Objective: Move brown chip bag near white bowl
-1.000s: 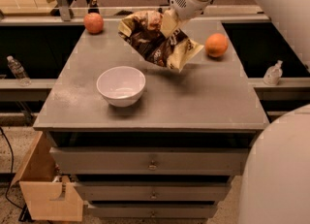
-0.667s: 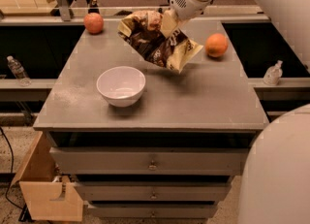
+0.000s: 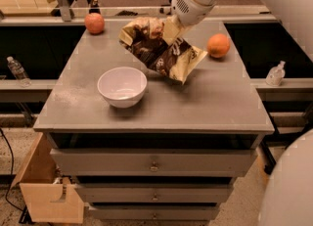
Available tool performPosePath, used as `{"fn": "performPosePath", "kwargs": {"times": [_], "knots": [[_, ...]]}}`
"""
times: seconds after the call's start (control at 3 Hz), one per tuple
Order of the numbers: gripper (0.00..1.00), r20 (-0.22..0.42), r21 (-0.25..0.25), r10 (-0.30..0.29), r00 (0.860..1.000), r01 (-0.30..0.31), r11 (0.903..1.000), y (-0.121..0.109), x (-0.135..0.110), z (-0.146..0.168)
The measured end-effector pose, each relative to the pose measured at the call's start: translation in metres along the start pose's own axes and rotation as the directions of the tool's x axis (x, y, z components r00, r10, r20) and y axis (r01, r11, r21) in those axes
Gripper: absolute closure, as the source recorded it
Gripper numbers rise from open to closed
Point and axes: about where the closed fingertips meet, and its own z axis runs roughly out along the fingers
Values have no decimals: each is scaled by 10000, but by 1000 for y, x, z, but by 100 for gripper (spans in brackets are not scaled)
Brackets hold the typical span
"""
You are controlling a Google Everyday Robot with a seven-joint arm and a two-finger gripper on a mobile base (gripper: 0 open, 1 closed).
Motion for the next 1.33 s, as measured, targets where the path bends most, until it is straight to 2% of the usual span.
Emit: {"fn": "performPosePath", "kwargs": {"times": [1.0,1.33], "knots": [[100,-697,-48,262,9972,-266,9996,30,22,8],[85,-800,-130,565,9952,-577,9983,34,28,11]]}}
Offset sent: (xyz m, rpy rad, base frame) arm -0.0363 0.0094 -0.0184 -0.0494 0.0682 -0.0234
